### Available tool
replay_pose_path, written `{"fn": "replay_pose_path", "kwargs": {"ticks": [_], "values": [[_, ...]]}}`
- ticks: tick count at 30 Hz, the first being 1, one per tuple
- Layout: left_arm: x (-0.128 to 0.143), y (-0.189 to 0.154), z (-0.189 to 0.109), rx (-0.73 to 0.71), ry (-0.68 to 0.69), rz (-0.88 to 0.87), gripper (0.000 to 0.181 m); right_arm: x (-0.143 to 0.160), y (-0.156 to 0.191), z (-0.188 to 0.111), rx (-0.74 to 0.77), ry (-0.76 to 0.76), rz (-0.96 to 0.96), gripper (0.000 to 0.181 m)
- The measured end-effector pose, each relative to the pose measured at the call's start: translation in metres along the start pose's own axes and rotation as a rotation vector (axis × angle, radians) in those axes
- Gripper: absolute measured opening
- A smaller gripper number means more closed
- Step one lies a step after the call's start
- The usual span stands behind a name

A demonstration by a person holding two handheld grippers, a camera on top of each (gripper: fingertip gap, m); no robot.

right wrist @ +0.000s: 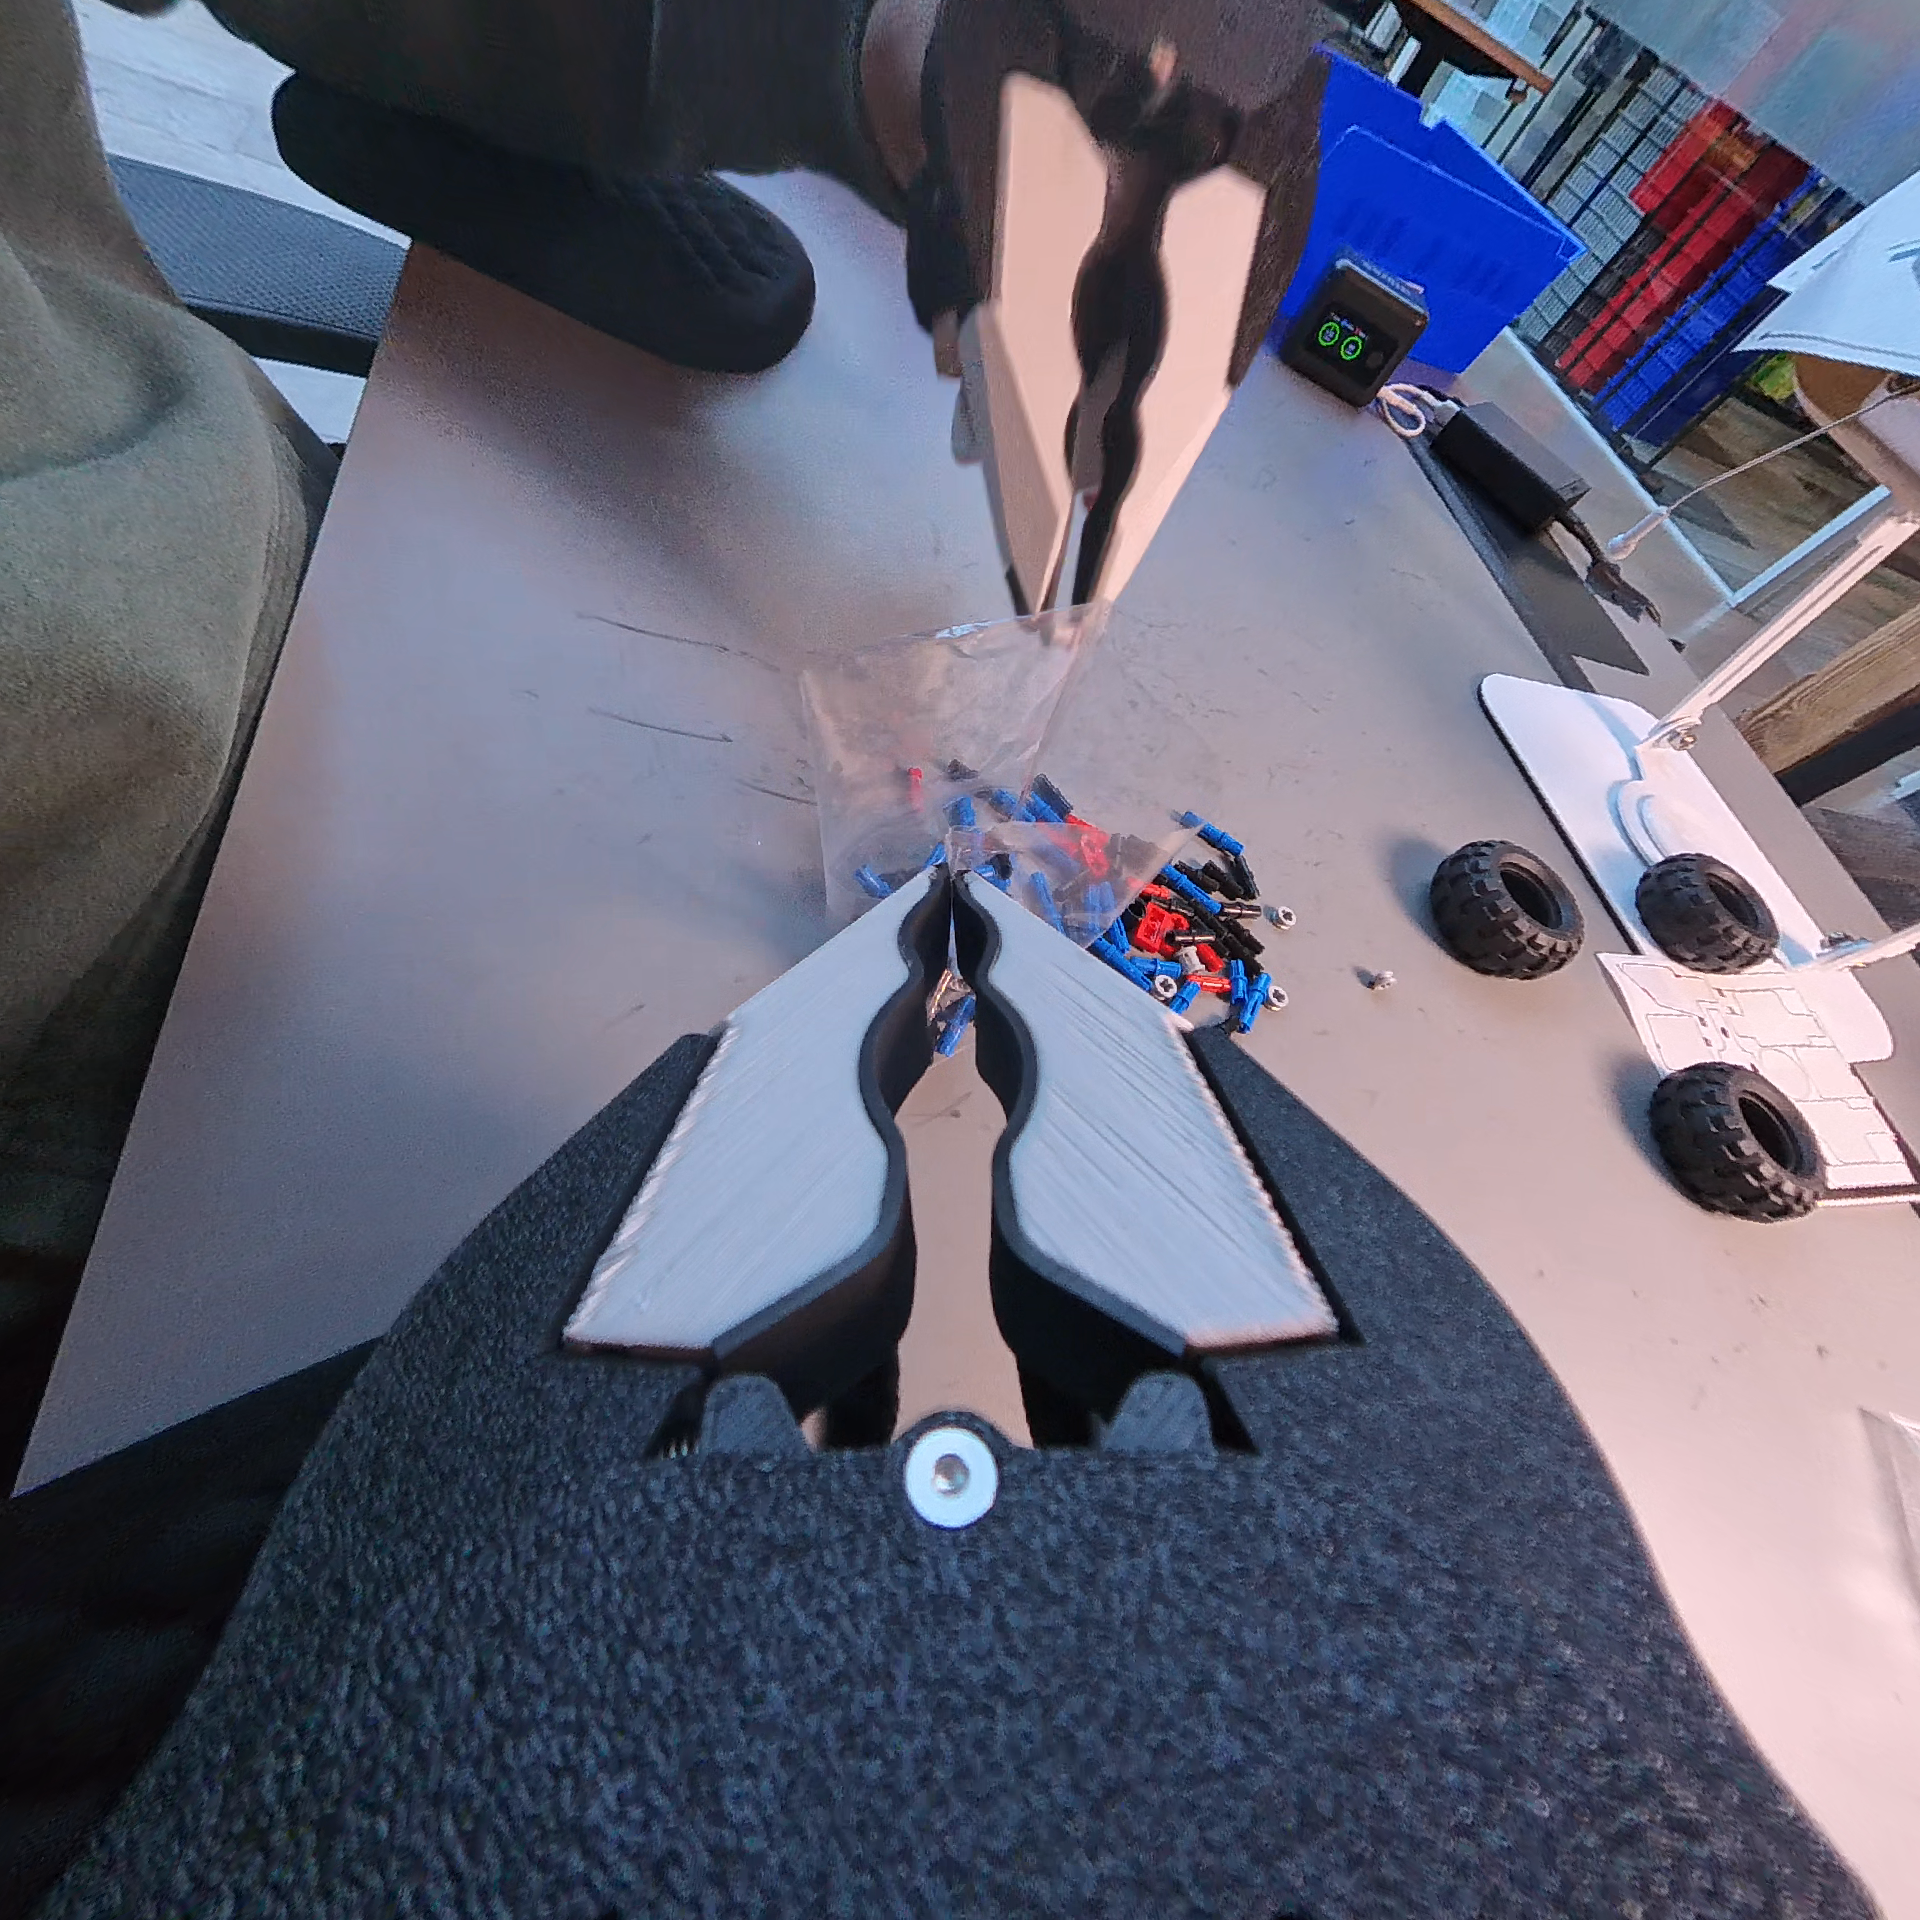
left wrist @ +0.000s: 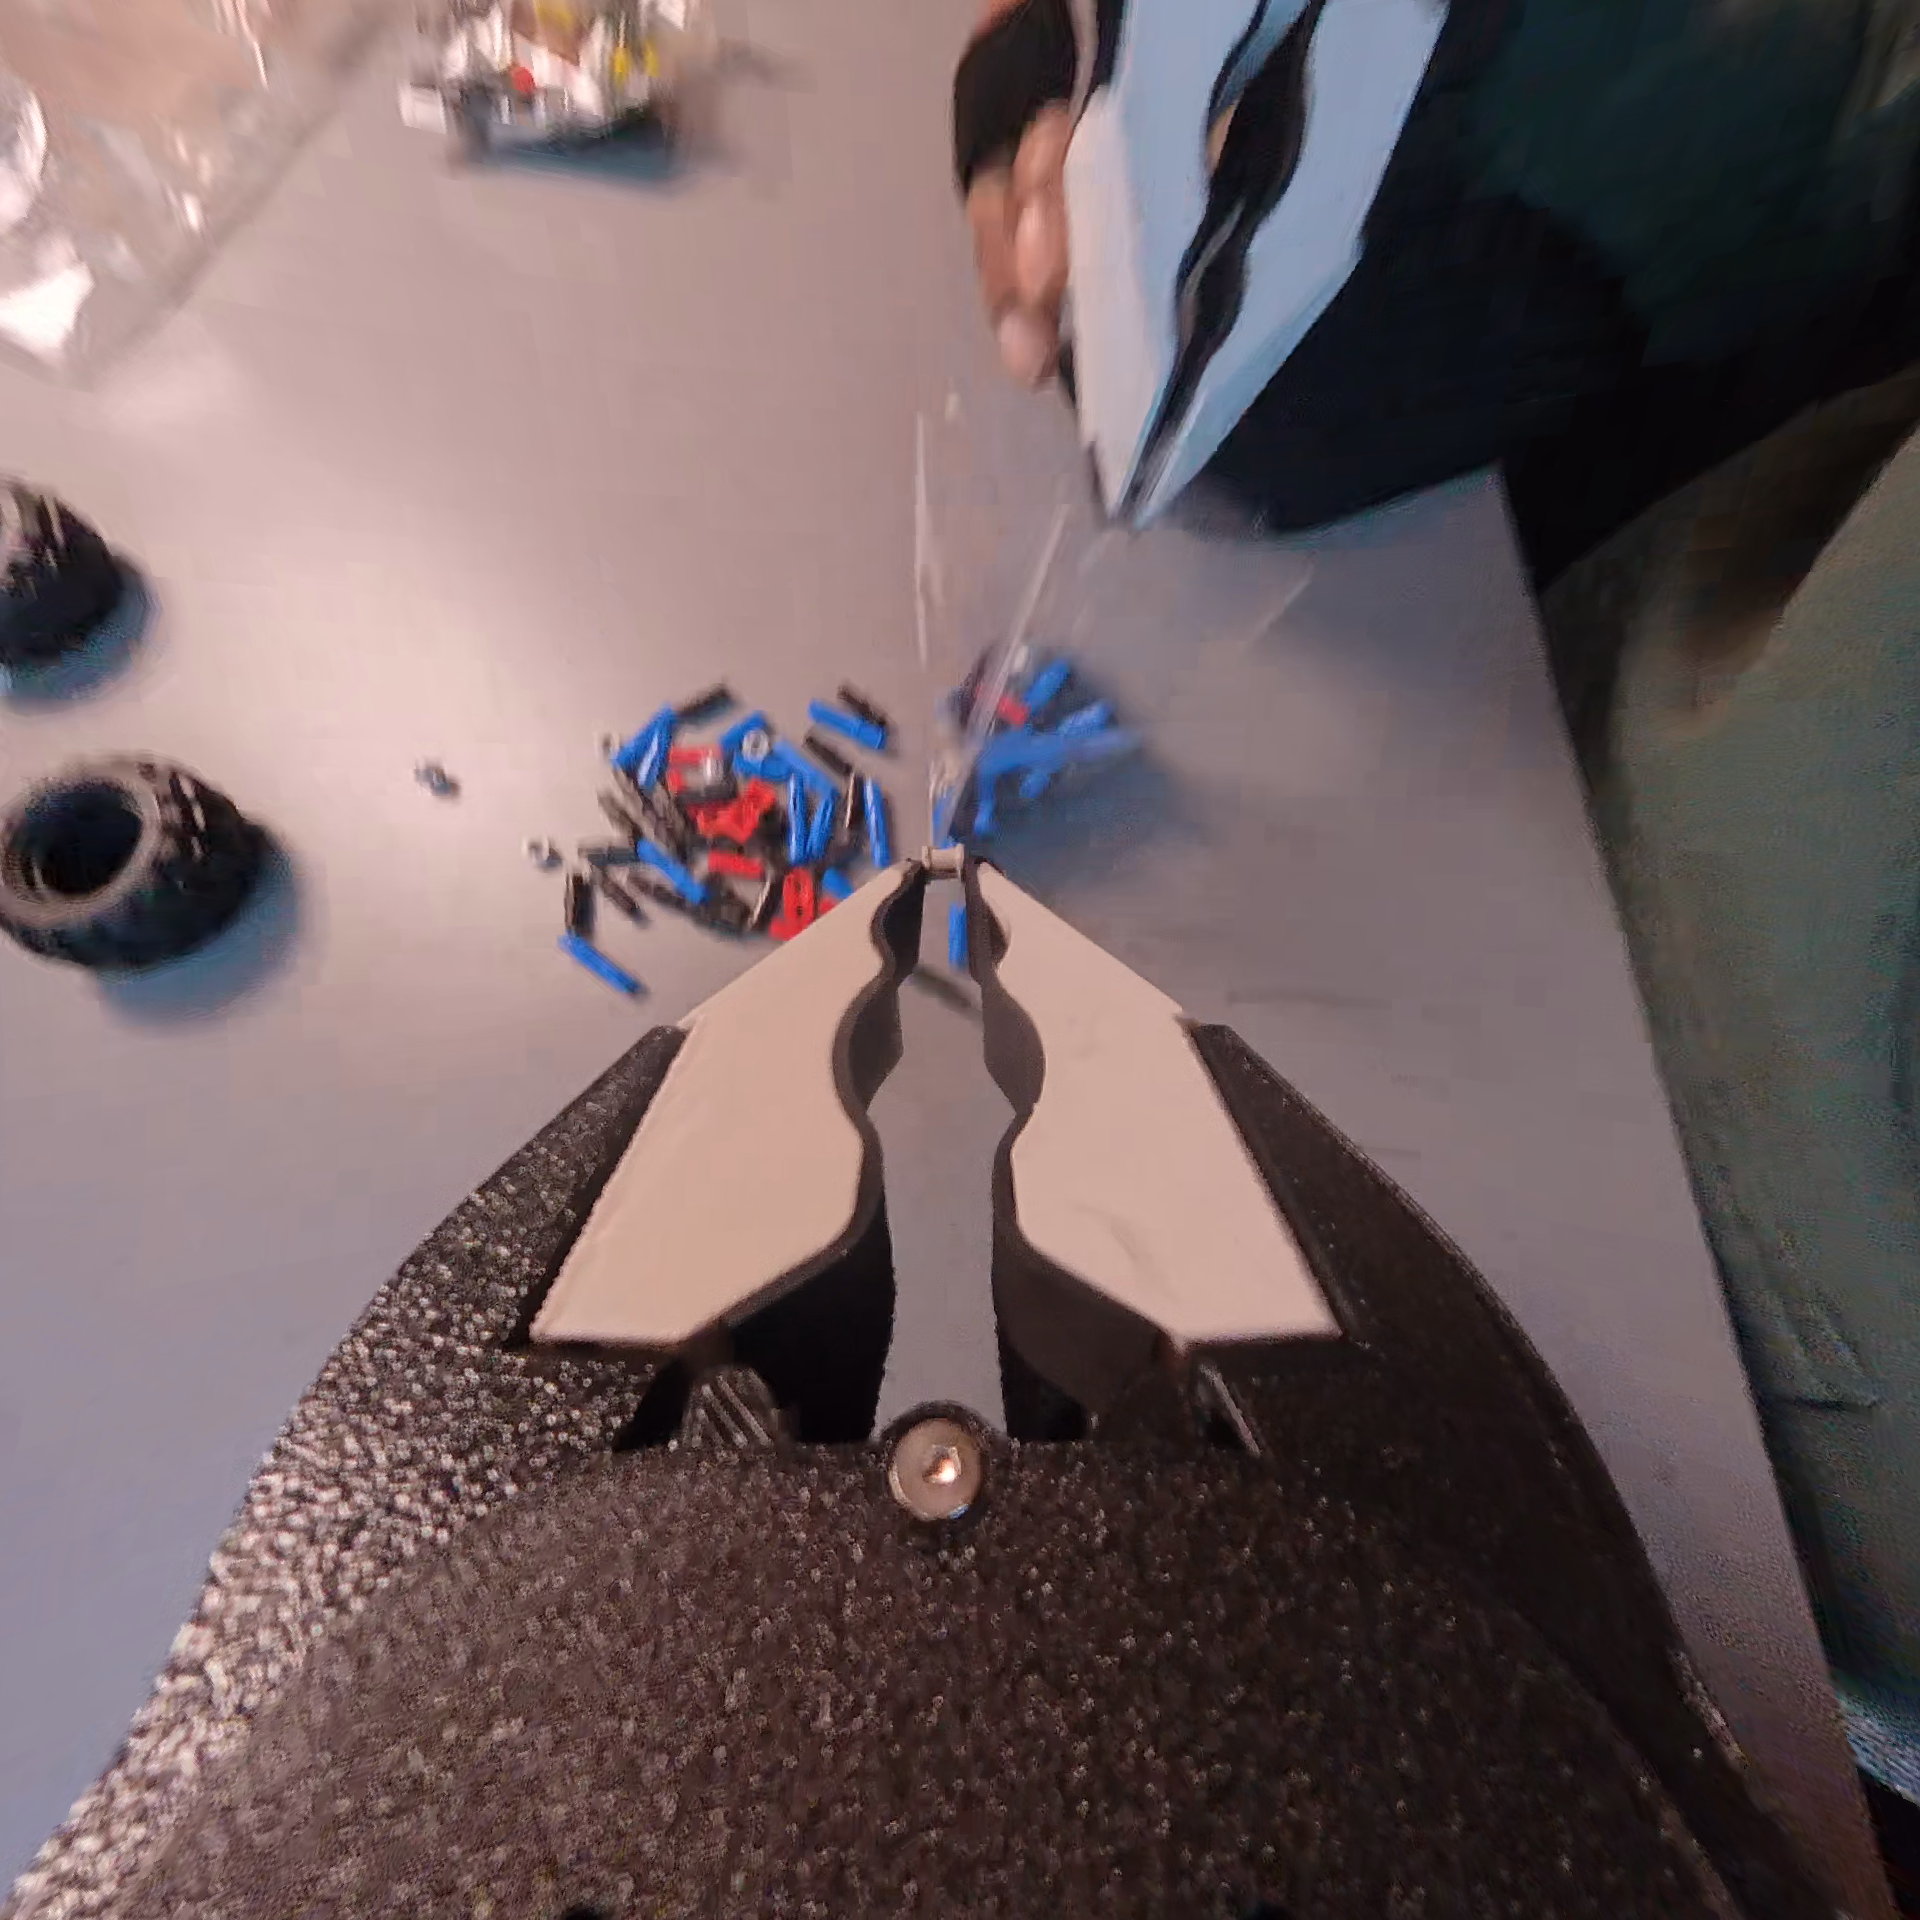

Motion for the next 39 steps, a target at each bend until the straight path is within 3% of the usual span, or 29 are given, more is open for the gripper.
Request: {"fn": "replay_pose_path", "kwargs": {"ticks": [3, 5, 9, 14, 16, 21, 25, 35, 37, 39], "values": [[-0.057, -0.021, 0.005, 0.070, -0.073, 0.090, 0.007, 0.000, 0.000, 0.000, 0.002, 0.002, -0.006, 0.000], [-0.073, -0.027, 0.014, 0.088, -0.050, 0.137, 0.007, -0.001, 0.000, 0.000, 0.005, 0.001, -0.012, 0.000], [-0.070, -0.022, 0.026, 0.103, 0.066, 0.165, 0.010, -0.002, 0.000, -0.001, 0.013, -0.008, -0.021, 0.000], [-0.076, -0.013, 0.006, 0.081, -0.009, 0.109, 0.018, -0.003, 0.001, -0.003, 0.009, -0.020, -0.018, 0.000], [-0.064, 0.008, -0.004, 0.000, -0.026, 0.062, 0.016, -0.003, 0.001, -0.003, 0.007, -0.021, -0.019, 0.000], [0.027, 0.038, 0.005, -0.102, 0.117, -0.122, 0.017, -0.003, 0.001, -0.004, 0.004, -0.024, -0.013, 0.000], [0.050, 0.034, 0.019, -0.109, 0.151, -0.131, 0.017, -0.002, 0.000, -0.003, 0.006, -0.019, -0.006, 0.000], [0.058, 0.038, 0.026, -0.126, 0.223, -0.058, 0.005, -0.002, 0.000, -0.003, 0.008, -0.017, -0.003, 0.000], [0.036, 0.040, 0.020, -0.128, 0.157, -0.054, 0.004, -0.002, 0.000, -0.003, 0.007, -0.016, -0.003, 0.000], [-0.006, 0.034, 0.012, -0.095, 0.050, -0.040, 0.004, -0.002, 0.000, -0.002, 0.006, -0.014, -0.004, 0.000]]}}
Point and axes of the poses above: each gripper's, where its closed fingertips meet, z out along the fingers, x out of its underside, y = z × x across the jaws, the point moved 1 cm from there along -z, back along the fingers, and after that the axes turned 8 degrees about -y, right-handed, at the moved point
